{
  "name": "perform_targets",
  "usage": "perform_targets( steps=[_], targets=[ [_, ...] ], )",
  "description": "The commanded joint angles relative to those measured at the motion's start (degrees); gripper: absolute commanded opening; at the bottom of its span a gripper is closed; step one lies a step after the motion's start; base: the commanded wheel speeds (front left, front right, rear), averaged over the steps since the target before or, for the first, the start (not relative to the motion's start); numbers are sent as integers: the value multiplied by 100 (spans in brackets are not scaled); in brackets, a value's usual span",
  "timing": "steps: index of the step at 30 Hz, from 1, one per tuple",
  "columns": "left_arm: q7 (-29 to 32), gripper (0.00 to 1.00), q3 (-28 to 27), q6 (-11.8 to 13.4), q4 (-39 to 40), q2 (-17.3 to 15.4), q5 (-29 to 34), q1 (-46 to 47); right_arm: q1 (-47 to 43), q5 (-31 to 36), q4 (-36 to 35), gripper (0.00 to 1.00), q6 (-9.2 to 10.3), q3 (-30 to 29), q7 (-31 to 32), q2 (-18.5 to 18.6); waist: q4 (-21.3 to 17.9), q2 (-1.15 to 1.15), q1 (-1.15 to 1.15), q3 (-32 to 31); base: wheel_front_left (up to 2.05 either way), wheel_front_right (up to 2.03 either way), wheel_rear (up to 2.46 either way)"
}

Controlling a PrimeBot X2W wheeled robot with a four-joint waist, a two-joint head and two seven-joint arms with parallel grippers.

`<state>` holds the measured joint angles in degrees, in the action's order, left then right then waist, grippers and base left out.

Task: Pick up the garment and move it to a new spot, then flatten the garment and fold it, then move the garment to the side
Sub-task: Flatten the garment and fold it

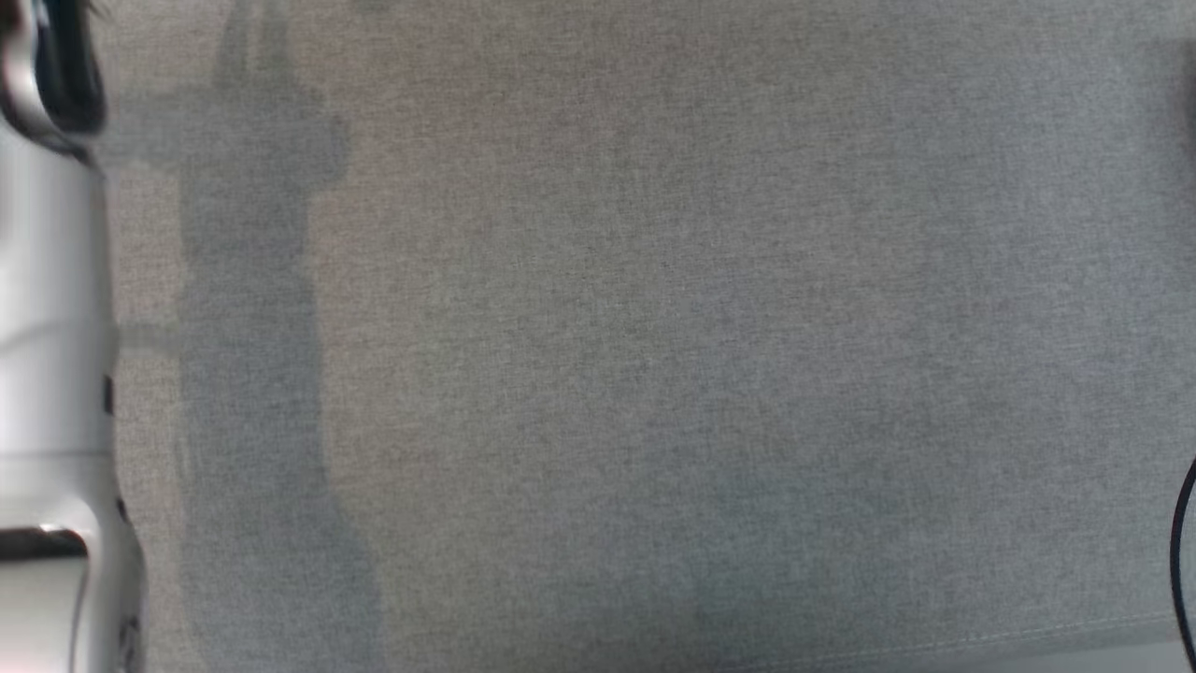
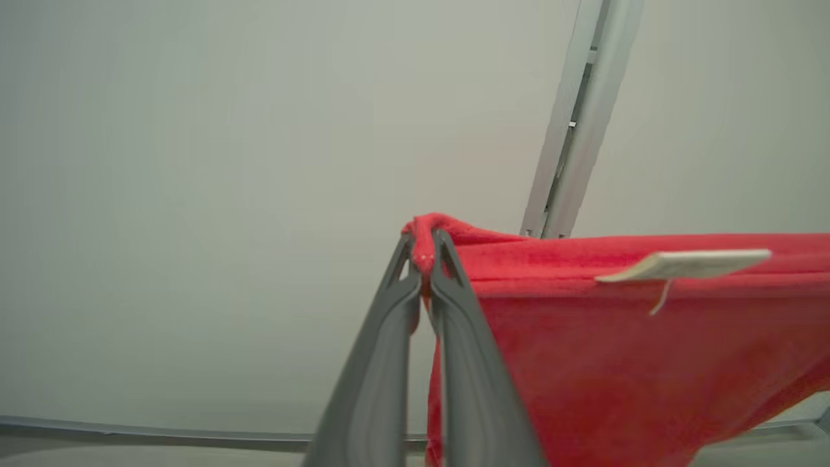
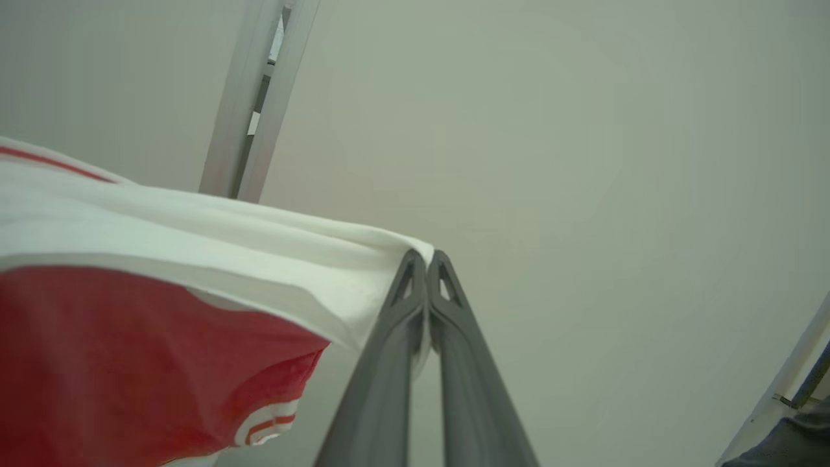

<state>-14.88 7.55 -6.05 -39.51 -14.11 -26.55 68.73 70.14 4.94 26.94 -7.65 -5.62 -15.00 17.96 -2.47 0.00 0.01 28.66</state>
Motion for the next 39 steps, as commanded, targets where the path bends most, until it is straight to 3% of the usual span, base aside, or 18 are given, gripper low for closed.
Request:
perform_targets(
  steps=[1, 13, 17, 25, 39],
  targets=[
    [-32, 0, -204, 15, 85, -26, -62, -432, -376, -128, -134, 0, 31, -89, -22, 59, 19, 0, -1, -53, 0, 0, 0],
    [-37, 0, -1305, -104, 635, 1007, 112, -3977, -3768, -980, -755, 0, 32, -1, -18, -479, -32, 0, -1, -839, 0, 0, 0],
    [-38, 0, -1414, -122, 721, 1068, 85, -4667, -4595, -1175, -737, 0, 31, -16, -18, -666, -71, 0, -1, -1120, 0, 0, 0],
    [-38, 0, -1087, -119, 1047, 1083, -201, -5719, -5795, -1281, -682, 0, 30, 8, -18, -882, -129, 0, -1, -1698, 0, 0, 0],
    [-37, 0, -475, 144, 1669, 1094, -111, -7462, -7355, -1414, -615, 0, 29, 73, -19, -1033, -1, 0, -1, -2664, 0, 0, 0]
  ],
)
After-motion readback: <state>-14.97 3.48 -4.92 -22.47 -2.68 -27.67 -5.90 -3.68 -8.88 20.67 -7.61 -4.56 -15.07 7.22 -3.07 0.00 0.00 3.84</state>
